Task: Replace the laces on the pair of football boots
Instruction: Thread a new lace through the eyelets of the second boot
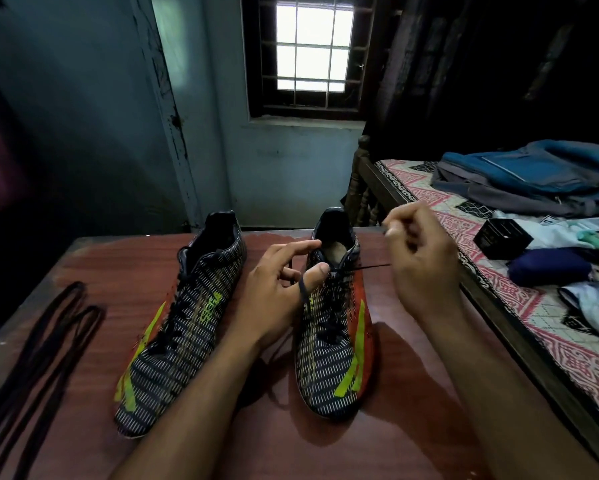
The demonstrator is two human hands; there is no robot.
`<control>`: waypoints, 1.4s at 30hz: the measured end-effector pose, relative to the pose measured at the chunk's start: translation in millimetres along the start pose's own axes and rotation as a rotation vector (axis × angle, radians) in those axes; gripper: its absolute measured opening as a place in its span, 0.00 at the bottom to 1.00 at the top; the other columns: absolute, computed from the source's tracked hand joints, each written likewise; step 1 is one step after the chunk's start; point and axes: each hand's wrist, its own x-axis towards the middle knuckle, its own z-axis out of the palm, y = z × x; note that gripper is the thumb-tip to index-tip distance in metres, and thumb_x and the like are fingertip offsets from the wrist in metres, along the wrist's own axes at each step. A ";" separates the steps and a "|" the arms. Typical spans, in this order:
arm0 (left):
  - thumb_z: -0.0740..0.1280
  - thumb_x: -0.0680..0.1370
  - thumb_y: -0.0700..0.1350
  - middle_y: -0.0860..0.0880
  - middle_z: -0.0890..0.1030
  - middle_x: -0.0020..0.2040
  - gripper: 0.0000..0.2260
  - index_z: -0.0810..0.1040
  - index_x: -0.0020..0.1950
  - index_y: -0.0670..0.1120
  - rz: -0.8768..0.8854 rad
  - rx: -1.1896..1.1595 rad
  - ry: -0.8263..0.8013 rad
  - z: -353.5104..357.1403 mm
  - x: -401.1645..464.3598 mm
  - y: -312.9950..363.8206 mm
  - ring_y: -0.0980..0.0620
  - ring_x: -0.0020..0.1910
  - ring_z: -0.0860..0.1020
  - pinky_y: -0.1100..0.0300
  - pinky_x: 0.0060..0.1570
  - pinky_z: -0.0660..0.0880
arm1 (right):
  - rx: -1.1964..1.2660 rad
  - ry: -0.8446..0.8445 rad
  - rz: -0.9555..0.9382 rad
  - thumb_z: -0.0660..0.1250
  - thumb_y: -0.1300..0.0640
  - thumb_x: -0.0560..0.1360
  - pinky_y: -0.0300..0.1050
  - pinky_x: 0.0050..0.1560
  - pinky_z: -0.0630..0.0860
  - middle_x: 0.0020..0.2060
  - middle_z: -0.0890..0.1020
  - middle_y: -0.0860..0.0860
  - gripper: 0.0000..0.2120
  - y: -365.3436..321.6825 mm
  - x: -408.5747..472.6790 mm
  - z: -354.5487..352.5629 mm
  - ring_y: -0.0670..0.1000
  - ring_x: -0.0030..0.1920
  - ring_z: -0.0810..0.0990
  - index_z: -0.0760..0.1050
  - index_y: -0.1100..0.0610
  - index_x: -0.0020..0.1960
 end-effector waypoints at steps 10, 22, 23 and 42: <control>0.74 0.78 0.48 0.58 0.79 0.60 0.16 0.81 0.65 0.60 0.000 0.022 0.022 1.2 1.8 -6.2 0.53 0.45 0.83 0.50 0.49 0.82 | 0.158 -0.090 0.283 0.69 0.56 0.81 0.45 0.37 0.75 0.31 0.72 0.50 0.17 17.4 8.5 -8.3 0.49 0.34 0.75 0.68 0.62 0.37; 0.69 0.78 0.39 0.57 0.79 0.55 0.21 0.79 0.64 0.63 0.020 0.080 0.033 1.6 1.1 -9.3 0.57 0.41 0.80 0.55 0.43 0.78 | 0.963 0.387 0.613 0.60 0.55 0.86 0.52 0.37 0.83 0.31 0.75 0.51 0.10 11.3 17.7 -11.7 0.50 0.31 0.79 0.69 0.57 0.47; 0.69 0.78 0.38 0.58 0.79 0.57 0.22 0.79 0.65 0.63 0.028 0.098 0.033 1.5 1.4 -9.3 0.56 0.43 0.81 0.51 0.45 0.81 | 0.950 0.435 0.612 0.60 0.55 0.86 0.51 0.36 0.83 0.30 0.74 0.50 0.10 12.3 19.2 -13.1 0.49 0.30 0.78 0.69 0.57 0.47; 0.72 0.79 0.43 0.55 0.77 0.62 0.05 0.84 0.54 0.49 0.471 0.457 0.076 -2.6 -3.1 -2.9 0.60 0.60 0.77 0.61 0.54 0.80 | 0.270 -0.466 0.237 0.81 0.58 0.69 0.39 0.48 0.76 0.40 0.79 0.36 0.23 41.6 -2.6 8.2 0.36 0.43 0.77 0.69 0.49 0.54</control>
